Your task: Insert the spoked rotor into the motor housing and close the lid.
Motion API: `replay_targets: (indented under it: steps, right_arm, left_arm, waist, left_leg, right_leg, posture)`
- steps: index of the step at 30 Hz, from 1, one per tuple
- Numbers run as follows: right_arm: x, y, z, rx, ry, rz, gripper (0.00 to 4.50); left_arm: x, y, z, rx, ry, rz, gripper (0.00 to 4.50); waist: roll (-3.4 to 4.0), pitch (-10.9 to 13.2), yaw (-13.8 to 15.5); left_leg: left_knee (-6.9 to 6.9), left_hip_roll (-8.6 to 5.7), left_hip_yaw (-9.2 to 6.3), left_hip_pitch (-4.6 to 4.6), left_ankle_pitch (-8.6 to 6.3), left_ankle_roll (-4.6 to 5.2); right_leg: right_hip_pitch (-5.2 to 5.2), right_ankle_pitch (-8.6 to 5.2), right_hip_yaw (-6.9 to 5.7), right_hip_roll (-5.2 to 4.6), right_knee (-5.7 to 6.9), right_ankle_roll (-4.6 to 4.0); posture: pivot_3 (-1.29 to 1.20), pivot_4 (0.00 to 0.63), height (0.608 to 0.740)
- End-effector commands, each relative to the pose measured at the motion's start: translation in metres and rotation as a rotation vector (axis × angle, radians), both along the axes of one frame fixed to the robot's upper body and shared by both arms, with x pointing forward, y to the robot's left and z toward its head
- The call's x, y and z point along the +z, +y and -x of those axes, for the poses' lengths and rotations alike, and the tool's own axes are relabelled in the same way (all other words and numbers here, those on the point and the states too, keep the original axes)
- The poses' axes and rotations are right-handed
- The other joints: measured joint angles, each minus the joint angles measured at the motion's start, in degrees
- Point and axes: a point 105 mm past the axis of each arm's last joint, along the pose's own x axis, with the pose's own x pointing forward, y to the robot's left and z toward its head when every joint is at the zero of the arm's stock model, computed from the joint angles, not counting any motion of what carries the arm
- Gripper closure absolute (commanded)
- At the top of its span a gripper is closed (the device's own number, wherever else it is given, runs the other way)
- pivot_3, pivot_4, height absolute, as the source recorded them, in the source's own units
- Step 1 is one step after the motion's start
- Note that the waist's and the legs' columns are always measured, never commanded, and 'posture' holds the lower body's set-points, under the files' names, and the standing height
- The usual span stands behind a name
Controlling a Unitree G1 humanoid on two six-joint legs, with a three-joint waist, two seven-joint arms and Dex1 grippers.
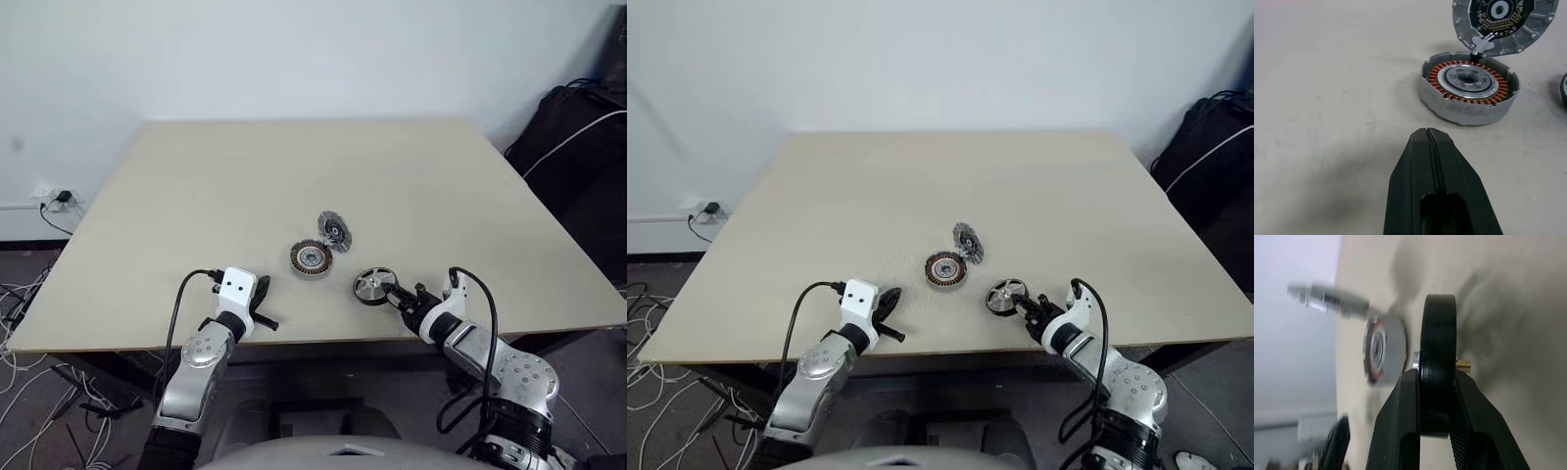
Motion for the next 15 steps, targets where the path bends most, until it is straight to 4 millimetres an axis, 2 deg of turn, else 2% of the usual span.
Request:
replay_targets:
  steps: [1,7,15]
  right_arm:
    - [0.021,0.031,0.000,0.127,-0.082,-0.092,4.07]
    - [0.040,0.078,-0.004,0.273,-0.149,-0.218,4.07]
    - [0.043,0.104,-0.034,0.234,-0.170,-0.282,4.07]
  left_arm:
    - [0.008,-0.003,-0.003,-0.009,-0.031,0.006,4.50]
    - [0.008,0.001,-0.002,0.001,-0.030,-0.002,4.50]
    - [0.010,0.009,0.001,0.017,-0.030,-0.019,4.50]
  waist:
    - [0.02,0.02,-0.16]
    - [0.00,0.04,-0.16]
    - [-0.01,0.04,-0.07]
  left_leg:
    - [0.00,0.02,0.00,0.00,0.00,0.00]
    - [0.04,-0.03,0.01,-0.02,0.00,0.01]
    - [0.03,-0.06,0.00,-0.05,0.00,0.01]
  right_leg:
    - [0.00,0.00,0.00,0.02,0.00,0.00]
    - [0.01,0.07,0.00,0.02,-0.01,0.11]
    - [0.00,0.09,-0.01,0.07,-0.04,0.13]
  posture:
    - [0.00,0.000,0.740]
    - [0.00,0.000,0.740]
    - [0.00,0.000,0.740]
